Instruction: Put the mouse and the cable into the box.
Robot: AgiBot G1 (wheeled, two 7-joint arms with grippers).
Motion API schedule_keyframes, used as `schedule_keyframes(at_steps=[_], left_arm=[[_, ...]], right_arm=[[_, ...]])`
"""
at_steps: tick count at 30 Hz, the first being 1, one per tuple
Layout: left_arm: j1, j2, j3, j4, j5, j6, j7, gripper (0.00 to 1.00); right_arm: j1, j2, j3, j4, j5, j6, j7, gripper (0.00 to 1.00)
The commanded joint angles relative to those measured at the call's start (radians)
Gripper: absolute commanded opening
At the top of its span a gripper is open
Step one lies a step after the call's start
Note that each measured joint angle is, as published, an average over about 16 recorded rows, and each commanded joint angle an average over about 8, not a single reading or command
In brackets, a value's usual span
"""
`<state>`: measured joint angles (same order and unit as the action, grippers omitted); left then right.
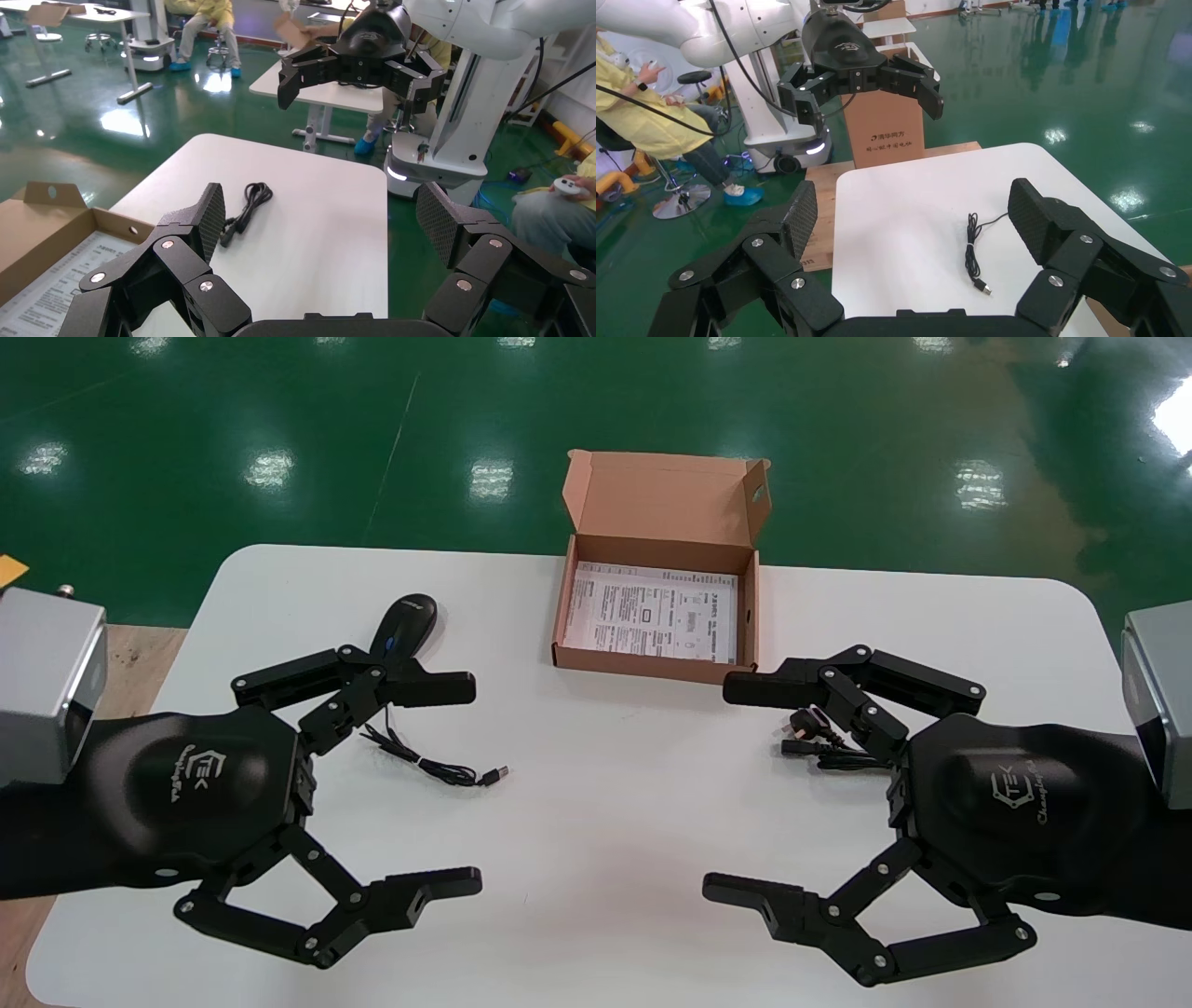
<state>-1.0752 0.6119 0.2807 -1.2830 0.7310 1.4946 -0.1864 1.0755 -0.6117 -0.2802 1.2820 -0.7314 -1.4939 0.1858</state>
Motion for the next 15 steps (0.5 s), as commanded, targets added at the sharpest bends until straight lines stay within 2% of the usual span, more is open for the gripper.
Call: schedule_keyframes(at_steps=[1,15], left_arm=[[0.0,0.0,0.0,0.0,0.0,0.0,0.0,1.0],[0.0,0.0,0.0,0.0,0.0,0.0,0.0,1.0]], right_arm=[[0.0,0.0,0.0,0.0,0.0,0.0,0.0,1.0],[0.0,0.0,0.0,0.0,0.0,0.0,0.0,1.0]])
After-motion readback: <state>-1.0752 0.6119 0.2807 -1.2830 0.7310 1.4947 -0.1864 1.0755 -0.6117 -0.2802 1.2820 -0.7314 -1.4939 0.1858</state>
